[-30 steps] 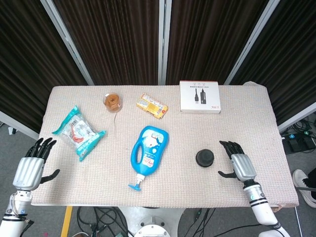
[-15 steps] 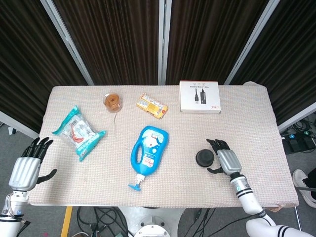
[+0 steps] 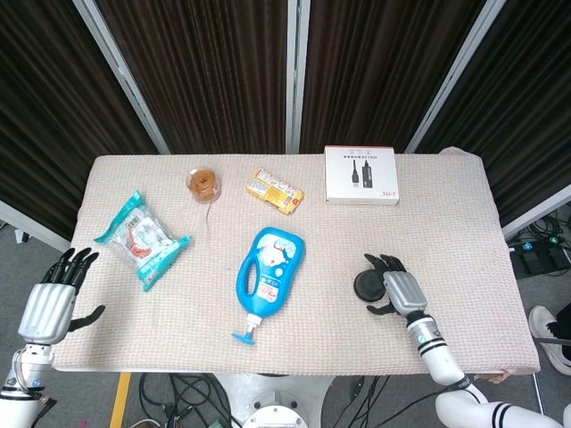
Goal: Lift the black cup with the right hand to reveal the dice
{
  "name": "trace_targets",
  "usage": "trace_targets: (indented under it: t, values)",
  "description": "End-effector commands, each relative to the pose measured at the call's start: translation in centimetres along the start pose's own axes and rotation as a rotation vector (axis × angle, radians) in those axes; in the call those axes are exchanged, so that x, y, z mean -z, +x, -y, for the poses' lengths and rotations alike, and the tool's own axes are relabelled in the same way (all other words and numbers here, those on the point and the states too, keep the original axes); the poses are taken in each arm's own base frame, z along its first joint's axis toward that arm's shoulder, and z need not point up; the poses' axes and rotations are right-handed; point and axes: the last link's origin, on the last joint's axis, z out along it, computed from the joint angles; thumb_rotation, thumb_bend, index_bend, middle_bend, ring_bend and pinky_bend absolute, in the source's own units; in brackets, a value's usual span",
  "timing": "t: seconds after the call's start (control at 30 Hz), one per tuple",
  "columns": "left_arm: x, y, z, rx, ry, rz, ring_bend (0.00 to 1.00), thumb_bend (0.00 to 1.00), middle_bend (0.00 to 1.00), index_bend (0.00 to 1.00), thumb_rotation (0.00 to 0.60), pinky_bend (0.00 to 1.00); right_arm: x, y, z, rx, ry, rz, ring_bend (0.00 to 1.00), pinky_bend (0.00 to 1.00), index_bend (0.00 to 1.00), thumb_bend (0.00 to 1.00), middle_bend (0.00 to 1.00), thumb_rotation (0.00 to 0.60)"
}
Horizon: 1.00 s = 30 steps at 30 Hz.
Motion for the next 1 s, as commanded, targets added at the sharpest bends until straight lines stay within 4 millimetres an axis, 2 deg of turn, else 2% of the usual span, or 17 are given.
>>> trace_targets:
  t: [0.03, 0.47, 1.0]
  values:
    - [-0.02, 0.00, -0.03, 0.000, -0.002, 0.000, 0.00, 0.17, 0.07, 0.10, 0.600, 0.19, -0.06, -0.08, 0.05, -0.008, -0.002, -0.001, 0.00, 0.00, 0.00, 0.04, 0.15, 0.600]
    - [0.06, -0.04, 0.03, 0.000, 0.001, 0.002, 0.00, 0.17, 0.07, 0.10, 0.600, 0.19, -0.30, -0.39, -0.40, -0.004, -0.027, 0.008, 0.00, 0.00, 0.00, 0.04, 0.16, 0.600]
    - [0.14, -0.07, 0.28, 0.004, 0.007, 0.003, 0.00, 0.18, 0.07, 0.10, 0.600, 0.19, -0.64, -0.80, -0.36, -0.005, -0.028, 0.012, 0.00, 0.00, 0.00, 0.05, 0.23, 0.600]
